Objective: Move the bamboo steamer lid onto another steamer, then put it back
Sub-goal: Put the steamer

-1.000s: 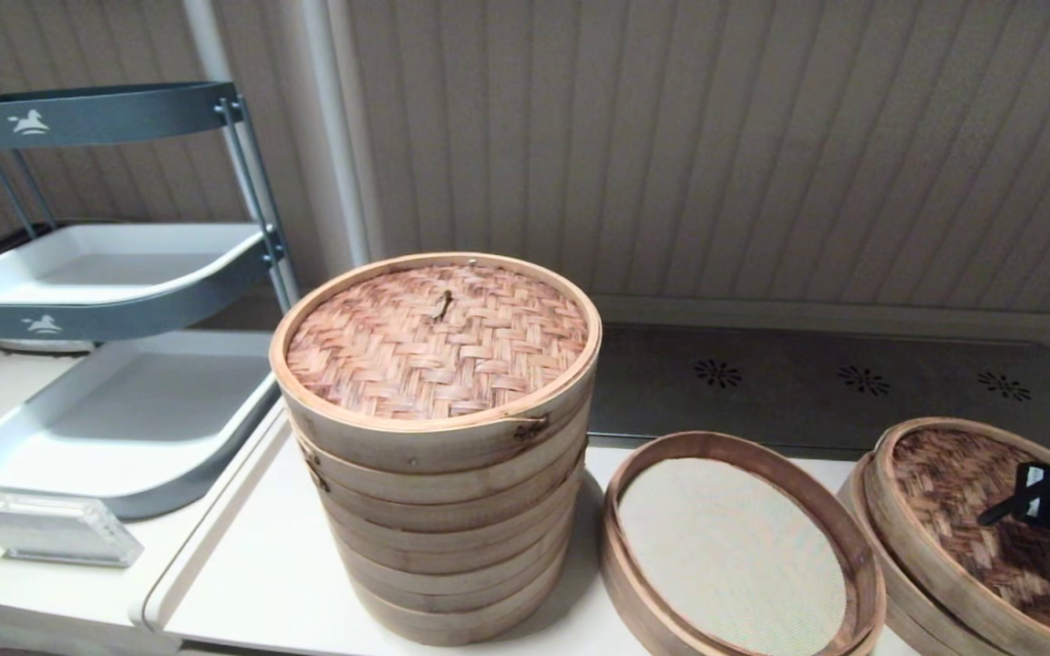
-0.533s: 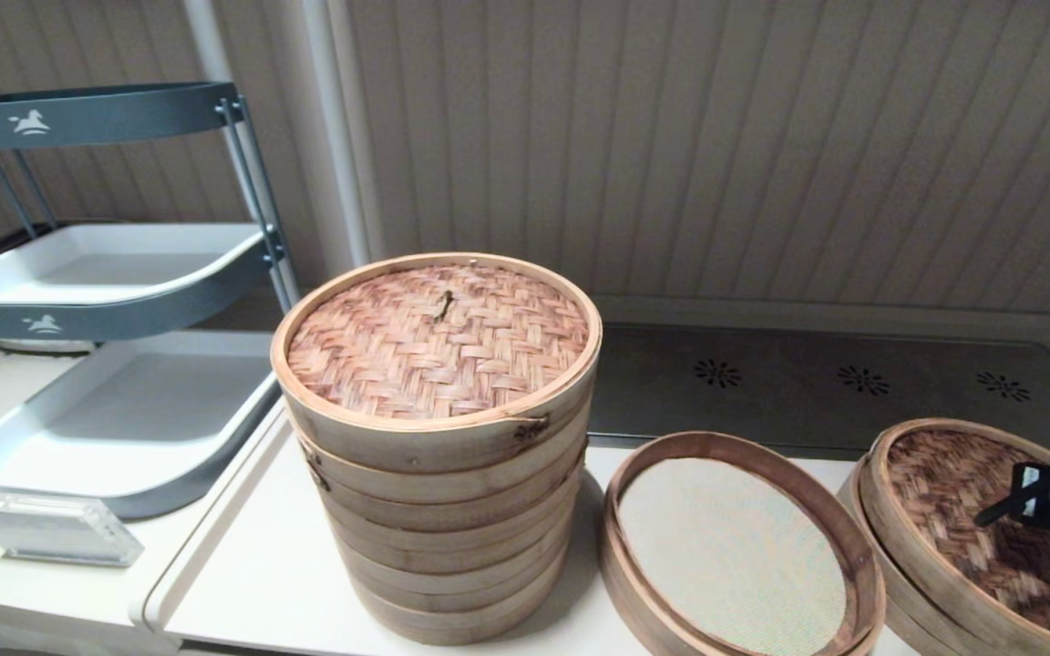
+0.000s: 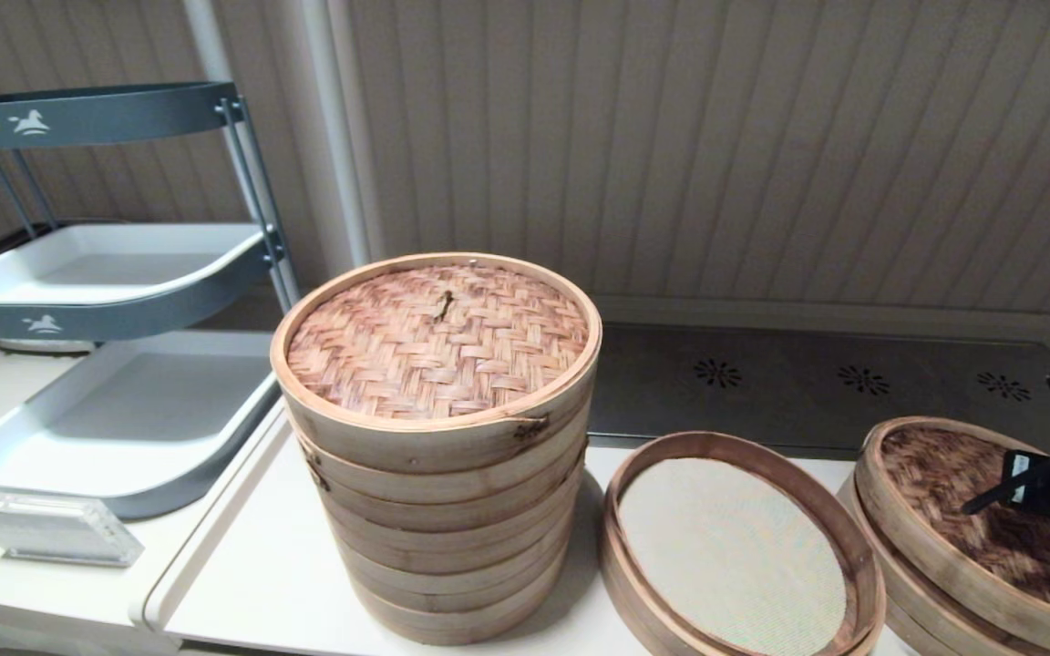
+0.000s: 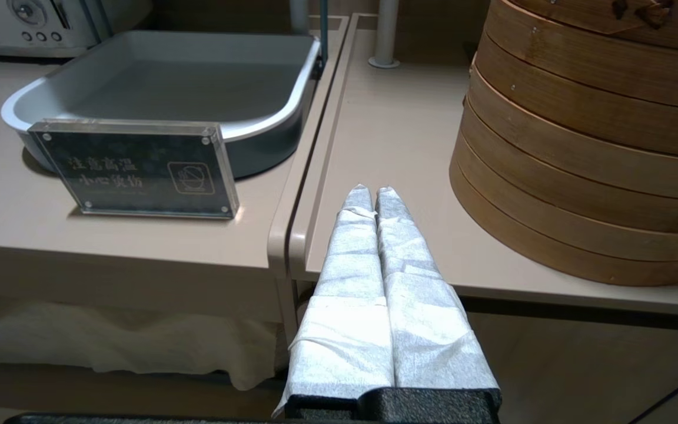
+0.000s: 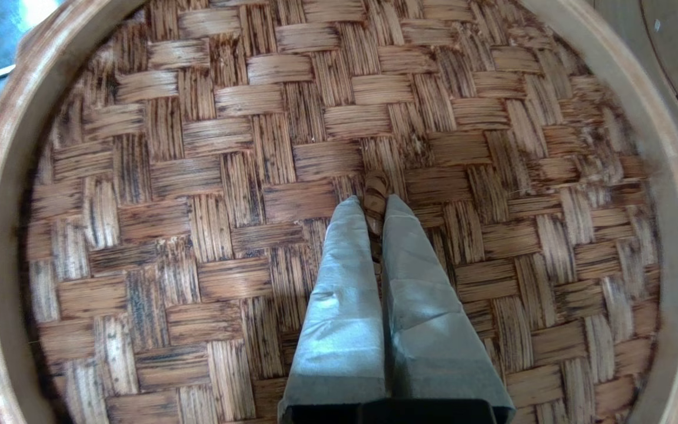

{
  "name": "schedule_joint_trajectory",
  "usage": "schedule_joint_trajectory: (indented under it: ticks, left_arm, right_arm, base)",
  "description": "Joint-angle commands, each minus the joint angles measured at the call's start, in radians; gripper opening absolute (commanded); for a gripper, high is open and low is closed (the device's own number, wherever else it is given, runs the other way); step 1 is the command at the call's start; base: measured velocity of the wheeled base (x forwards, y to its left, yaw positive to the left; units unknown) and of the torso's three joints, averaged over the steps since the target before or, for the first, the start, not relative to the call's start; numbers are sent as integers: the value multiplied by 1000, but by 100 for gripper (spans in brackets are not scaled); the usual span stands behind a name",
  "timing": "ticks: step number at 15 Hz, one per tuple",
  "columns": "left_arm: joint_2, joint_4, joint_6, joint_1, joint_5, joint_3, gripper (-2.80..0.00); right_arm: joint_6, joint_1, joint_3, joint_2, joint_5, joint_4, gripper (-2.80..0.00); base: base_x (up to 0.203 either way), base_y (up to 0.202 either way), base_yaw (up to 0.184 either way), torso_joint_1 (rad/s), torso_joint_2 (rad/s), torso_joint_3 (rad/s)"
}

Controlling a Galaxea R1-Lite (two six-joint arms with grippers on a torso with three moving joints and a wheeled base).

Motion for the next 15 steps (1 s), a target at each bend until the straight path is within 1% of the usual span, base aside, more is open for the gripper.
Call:
schedule_joint_trajectory:
  ticks: [1,9,15]
  left_arm:
    - [1,0,0,0,1,3,-280]
    - [1,0,-1,0,1,3,-280]
    - [1,0,-1,0,1,3,-280]
  right_arm:
    - [2,3,6,4,0,-3,-280]
    - [5,9,45,-16,0,-2,-280]
    - [3,9,47,-57,0,-1,-280]
  base:
    - [0,0,0,0,0,0]
    - [0,0,0,0,0,0]
    - [0,0,0,0,0,0]
